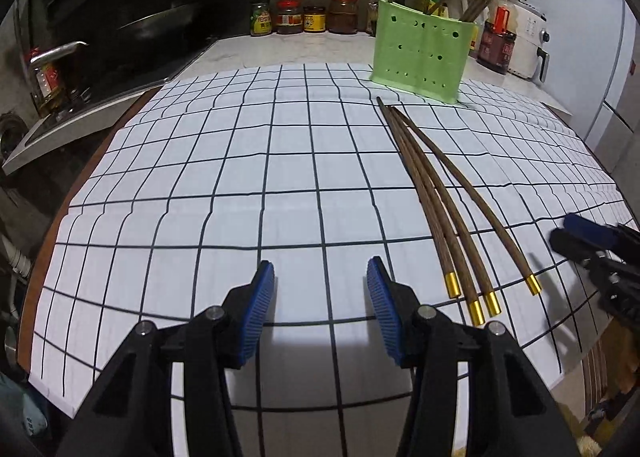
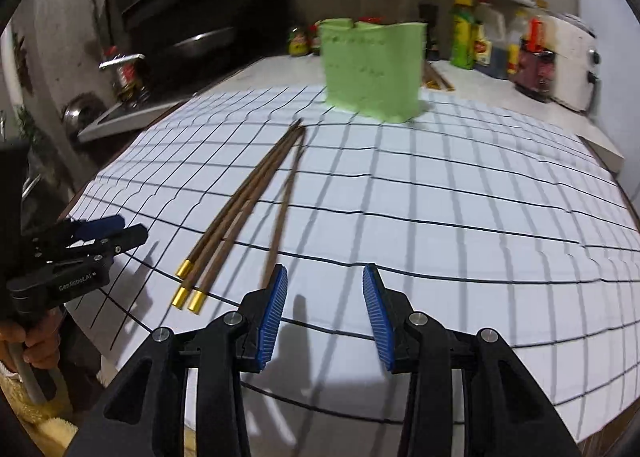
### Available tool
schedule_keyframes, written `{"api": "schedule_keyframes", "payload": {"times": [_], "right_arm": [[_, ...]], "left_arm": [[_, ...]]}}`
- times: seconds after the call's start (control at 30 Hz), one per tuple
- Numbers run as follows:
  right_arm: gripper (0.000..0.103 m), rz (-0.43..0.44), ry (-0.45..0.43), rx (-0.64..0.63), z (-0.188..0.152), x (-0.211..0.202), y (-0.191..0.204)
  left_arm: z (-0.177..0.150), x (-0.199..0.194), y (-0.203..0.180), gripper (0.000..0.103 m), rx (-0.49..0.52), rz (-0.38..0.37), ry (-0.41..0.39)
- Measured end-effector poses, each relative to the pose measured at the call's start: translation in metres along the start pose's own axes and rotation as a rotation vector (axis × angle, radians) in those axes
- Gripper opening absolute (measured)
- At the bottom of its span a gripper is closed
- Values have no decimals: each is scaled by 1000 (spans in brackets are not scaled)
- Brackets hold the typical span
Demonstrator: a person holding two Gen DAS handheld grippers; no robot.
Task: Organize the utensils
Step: 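Move both open grippers back down to the chopsticks on the mat, then close the right gripper on a lone chopstick while the left gripper grasps another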
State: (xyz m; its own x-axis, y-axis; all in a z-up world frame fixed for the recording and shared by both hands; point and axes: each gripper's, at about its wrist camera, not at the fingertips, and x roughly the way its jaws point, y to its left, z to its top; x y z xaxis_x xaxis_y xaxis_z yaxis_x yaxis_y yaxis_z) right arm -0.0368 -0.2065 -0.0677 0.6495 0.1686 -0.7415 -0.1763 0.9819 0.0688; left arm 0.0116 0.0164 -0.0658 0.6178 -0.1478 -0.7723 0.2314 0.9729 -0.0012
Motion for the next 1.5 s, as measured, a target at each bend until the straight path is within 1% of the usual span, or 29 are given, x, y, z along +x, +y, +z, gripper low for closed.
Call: {"api": "schedule_keyframes", "payload": {"times": [0.07, 0.13, 0.23, 0.37, 0.43, 0.47, 0.53, 0.63, 0.67, 0.73, 0.8, 0.9, 0.97, 1.07, 1.13, 1.17, 1.2, 1.23, 1.33, 1.4, 1.47, 1.5], "right_arm": [[34, 25, 8, -17, 3, 6, 9], [23, 30, 22, -44, 5, 13, 17], [15, 34, 47, -67, 7, 22, 22], [14, 22, 59, -87, 6, 28, 25], [9, 7, 51, -99, 5, 29, 25], [8, 0, 48, -103, 5, 28, 25], [7, -9, 45, -94, 4, 27, 22], [7, -8, 45, -71, 3, 25, 13], [7, -4, 44, -65, 2, 25, 11], [7, -1, 39, -59, 0, 25, 10], [7, -1, 36, -58, 0, 24, 11], [7, 5, 32, -57, -2, 23, 10], [7, 11, 30, -56, -2, 23, 9], [7, 3, 26, -58, -3, 22, 8], [7, -24, 19, -59, -4, 21, 4], [7, -40, 16, -50, -5, 20, 1], [7, -50, 14, -40, -6, 19, -3], [7, -59, 11, -20, -7, 17, -9], [7, -95, 6, 26, -10, 12, -25], [7, -127, 2, 46, -12, 10, -31], [7, -136, 1, 56, -13, 9, -35], [7, -139, 3, 61, -13, 9, -36]], "left_arm": [[0, 2, 2, 48, -3, -3, 1], [0, 4, 3, 48, -10, -1, 4], [2, 7, 7, 48, -25, -14, 15], [2, 7, 3, 48, -18, -44, 15], [2, 6, -3, 48, -1, -68, 11], [2, 6, -8, 47, 14, -89, 9], [3, 8, -15, 38, 33, -118, 15], [4, 12, -27, 33, 51, -173, 30], [6, 14, -32, 33, 55, -194, 35], [9, 19, -40, 33, 55, -205, 43], [11, 23, -47, 33, 62, -181, 46], [14, 25, -53, 33, 65, -184, 53], [14, 26, -58, 32, 81, -166, 57], [14, 26, -63, 32, 117, -109, 62], [13, 25, -65, 27, 147, -68, 57], [12, 25, -66, 24, 165, -35, 51], [12, 25, -64, 12, 170, -15, 44], [12, 26, -62, 7, 170, 7, 37], [11, 23, -49, 7, 141, 30, 27], [9, 21, -39, 7, 111, 70, 25], [7, 19, -36, 7, 98, 66, 28], [7, 18, -36, 7, 109, 60, 29]]}}
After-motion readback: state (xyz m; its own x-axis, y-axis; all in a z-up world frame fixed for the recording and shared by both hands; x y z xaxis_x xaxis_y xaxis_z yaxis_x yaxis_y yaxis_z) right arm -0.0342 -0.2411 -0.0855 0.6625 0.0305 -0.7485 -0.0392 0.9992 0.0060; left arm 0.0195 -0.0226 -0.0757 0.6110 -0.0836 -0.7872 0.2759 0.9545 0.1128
